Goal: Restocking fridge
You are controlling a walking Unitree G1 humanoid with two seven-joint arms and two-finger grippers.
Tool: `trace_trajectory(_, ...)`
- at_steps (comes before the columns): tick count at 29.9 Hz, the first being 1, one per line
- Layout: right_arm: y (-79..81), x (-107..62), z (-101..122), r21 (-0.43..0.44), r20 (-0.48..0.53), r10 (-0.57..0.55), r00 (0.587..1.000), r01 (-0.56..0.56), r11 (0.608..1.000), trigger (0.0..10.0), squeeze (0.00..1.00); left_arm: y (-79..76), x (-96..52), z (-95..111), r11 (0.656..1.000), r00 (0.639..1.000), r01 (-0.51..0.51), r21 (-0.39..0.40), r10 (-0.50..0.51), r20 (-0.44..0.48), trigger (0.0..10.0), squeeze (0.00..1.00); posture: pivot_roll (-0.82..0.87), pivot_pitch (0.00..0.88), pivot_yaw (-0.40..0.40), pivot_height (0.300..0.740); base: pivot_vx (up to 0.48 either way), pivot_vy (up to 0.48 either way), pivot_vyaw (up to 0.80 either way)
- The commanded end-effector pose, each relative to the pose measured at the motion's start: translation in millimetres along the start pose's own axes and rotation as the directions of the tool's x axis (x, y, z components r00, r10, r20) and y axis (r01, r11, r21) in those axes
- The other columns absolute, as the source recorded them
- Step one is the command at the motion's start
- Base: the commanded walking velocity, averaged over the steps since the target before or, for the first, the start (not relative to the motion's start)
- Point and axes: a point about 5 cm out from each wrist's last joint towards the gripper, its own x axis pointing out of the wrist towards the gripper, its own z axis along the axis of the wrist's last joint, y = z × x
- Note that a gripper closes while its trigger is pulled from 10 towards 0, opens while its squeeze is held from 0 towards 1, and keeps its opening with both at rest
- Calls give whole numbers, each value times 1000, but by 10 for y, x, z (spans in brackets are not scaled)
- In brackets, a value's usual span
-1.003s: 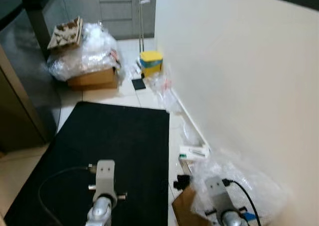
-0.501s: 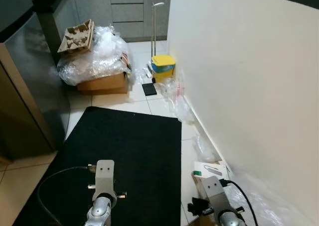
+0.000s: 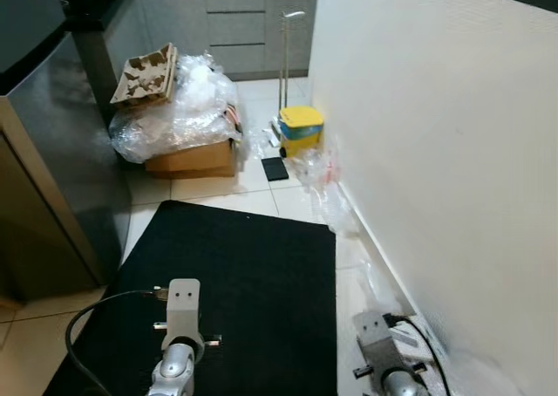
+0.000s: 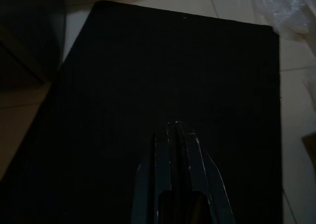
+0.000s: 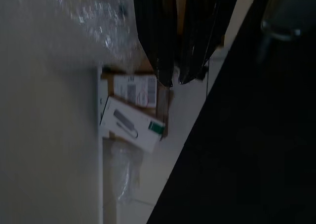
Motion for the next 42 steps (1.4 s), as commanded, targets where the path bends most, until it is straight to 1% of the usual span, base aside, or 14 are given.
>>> trace_trajectory(1,50,-7,-5,9,-4,12,1000,-12,1000,10000,0,-23,-4,-15,1000,1000,12,11,-12,-9,10000,0,-50,0,-4,740,371,0,0)
trace_trajectory(18,18,-7,-15,3,-3,4,1000,-4,1000,10000,0,-72,-6,-19,1000,1000,22,10,-22,-13,10000,0,-69,3,-7,740,368,0,0)
trace_trajectory(28,9,-6,-16,-4,-2,5,1000,-5,1000,10000,0,-60,-11,-28,1000,1000,14,7,-14,-12,10000,0,-68,1,-15,740,356,0,0)
trace_trajectory(29,6,-5,-13,-7,-1,3,1000,-3,1000,10000,0,-45,-11,-25,1000,1000,-4,23,4,-8,10000,0,-70,0,-18,740,0,0,0)
trace_trajectory(32,10,-3,-5,-10,1,7,1000,-7,1000,10000,0,-40,-11,-18,1000,1000,-11,17,11,-2,10000,0,-73,0,-18,740,0,0,0)
trace_trajectory(42,-10,20,77,-6,20,5,1000,-5,1000,10000,0,-48,15,25,999,1000,-20,35,20,2,10000,0,-76,0,-23,740,0,0,0)
